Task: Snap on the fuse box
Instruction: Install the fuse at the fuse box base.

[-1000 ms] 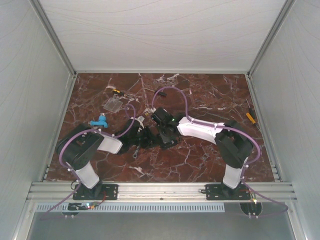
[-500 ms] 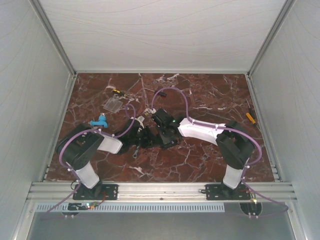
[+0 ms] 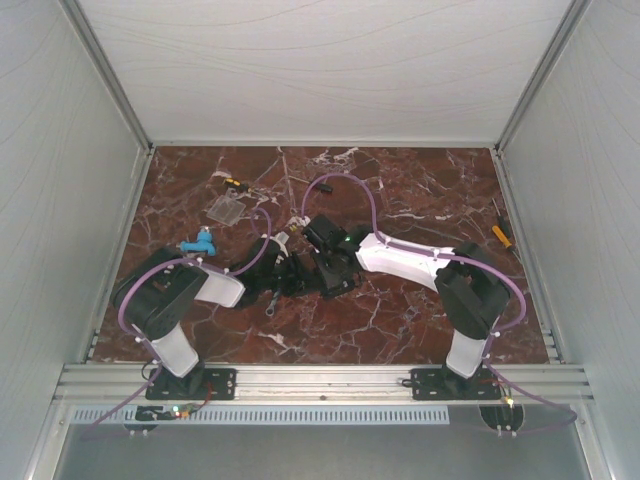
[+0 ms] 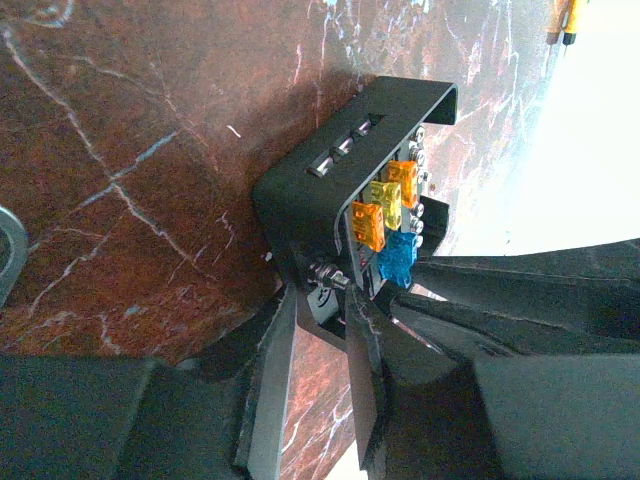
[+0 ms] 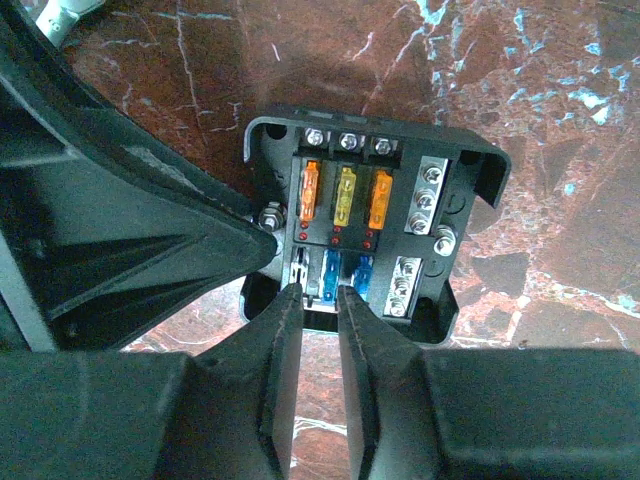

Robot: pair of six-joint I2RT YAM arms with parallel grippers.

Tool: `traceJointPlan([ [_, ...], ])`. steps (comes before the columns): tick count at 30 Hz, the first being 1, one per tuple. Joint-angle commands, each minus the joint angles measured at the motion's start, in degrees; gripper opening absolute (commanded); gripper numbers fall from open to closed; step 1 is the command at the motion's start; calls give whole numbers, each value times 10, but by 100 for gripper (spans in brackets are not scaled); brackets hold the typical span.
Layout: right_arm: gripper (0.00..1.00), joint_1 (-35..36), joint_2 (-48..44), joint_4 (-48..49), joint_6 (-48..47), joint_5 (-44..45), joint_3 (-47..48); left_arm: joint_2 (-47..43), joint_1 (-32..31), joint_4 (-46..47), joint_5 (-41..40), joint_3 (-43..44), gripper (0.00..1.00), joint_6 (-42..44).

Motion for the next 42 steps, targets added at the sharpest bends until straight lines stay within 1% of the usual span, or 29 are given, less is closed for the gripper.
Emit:
traceJointPlan([
  [1,16,-6,-15,-8,-2,11,21,8,0,-6,-4,5,26,3],
  [7,13,-7,-1,-16,-3,12,32,9,0,-6,-4,5,26,2],
  [11,9,-7,9,-23,-2,15,34,9,0,-5,-4,5,26,2],
  [16,8,-7,15,-31,-2,27,37,8,0,-5,-4,5,26,3],
  [21,6,-7,25,-36,-5,16,39,8,0,-5,-4,5,26,3],
  [25,0,-7,35,-47,-10,6,43,9,0,-5,-4,5,26,3],
  [29,0,-7,50,-76,-14,-14,47,9,0,-6,-4,6,26,3],
  [33,0,-7,55,-100,-16,-33,27,9,0,-5,-4,6,26,3],
  [37,0,-3,53,-106,-17,-49,-1,10,0,-6,-3,7,26,3],
  [42,0,3,77,-99,-15,-60,-17,10,0,-5,-4,8,26,3],
])
